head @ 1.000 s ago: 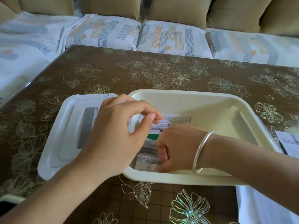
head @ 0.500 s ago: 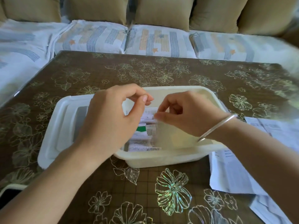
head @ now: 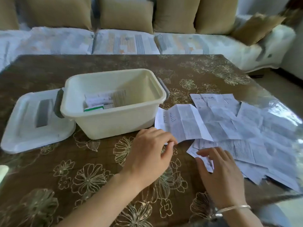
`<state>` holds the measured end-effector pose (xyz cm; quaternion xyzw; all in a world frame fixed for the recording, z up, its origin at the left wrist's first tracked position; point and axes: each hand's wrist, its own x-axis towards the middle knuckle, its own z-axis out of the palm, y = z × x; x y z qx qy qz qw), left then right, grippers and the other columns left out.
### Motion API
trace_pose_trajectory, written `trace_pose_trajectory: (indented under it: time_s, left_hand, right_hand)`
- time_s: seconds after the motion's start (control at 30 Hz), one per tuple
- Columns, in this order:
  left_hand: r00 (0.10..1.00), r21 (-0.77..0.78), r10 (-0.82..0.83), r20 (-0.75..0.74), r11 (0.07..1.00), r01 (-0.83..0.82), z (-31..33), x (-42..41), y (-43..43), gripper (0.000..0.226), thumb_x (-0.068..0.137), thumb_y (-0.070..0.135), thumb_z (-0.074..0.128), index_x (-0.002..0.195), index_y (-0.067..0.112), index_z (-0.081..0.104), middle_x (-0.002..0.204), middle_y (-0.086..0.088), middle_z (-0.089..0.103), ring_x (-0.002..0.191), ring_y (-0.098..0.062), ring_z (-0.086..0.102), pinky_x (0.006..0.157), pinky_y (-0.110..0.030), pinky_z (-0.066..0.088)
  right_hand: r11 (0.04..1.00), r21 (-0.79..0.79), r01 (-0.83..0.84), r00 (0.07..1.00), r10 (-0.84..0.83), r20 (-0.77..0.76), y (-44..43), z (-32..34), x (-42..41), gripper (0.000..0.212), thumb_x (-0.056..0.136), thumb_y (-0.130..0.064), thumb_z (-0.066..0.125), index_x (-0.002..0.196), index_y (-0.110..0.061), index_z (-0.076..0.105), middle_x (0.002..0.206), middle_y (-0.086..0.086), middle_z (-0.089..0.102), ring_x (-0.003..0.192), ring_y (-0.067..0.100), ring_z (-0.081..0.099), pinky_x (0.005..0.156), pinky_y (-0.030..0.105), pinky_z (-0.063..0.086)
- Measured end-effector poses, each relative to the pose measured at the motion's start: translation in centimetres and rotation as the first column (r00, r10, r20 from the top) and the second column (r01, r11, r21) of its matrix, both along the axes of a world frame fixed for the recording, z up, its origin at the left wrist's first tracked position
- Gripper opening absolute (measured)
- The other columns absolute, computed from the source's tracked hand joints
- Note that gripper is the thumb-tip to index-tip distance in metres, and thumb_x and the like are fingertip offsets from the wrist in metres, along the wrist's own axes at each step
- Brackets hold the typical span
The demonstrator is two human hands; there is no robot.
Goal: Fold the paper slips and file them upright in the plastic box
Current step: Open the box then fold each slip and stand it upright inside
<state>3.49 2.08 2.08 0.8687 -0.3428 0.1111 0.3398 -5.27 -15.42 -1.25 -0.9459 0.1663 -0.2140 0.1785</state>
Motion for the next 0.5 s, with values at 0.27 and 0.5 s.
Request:
trace_pose_trajectory:
  time_s: [0.27,0.5]
  left_hand:
    - [0.990,0.026,-0.033,-0.134,0.999,0.036,-3.5,-3.1,-0.4,0.017,0.093,0.016,0.060,0.096,0.028,0.071,0.092,0.020,0.066,0.090,0.002,0.059,0.082,-0.021,0.049]
    - [0.991,-0.018,-0.029,-0.132,0.999,0.027,-3.7,-4.3,0.4,0.019,0.092,0.013,0.061,0.095,0.029,0.071,0.091,0.021,0.066,0.086,-0.002,0.063,0.076,-0.023,0.052]
  right_hand:
    - [0.969,-0.231,0.082,0.995,-0.093,-0.039,-3.5,-0.2,-2.0,0.028,0.083,-0.026,0.069,0.110,-0.019,0.065,0.118,0.004,0.063,0.110,0.029,0.056,0.088,0.043,0.046]
    - [0.977,-0.214,-0.006,0.997,-0.012,-0.083,-2.6,0.0,-1.5,0.031,0.082,-0.018,0.073,0.112,-0.017,0.066,0.105,0.003,0.072,0.100,0.020,0.068,0.095,0.034,0.047]
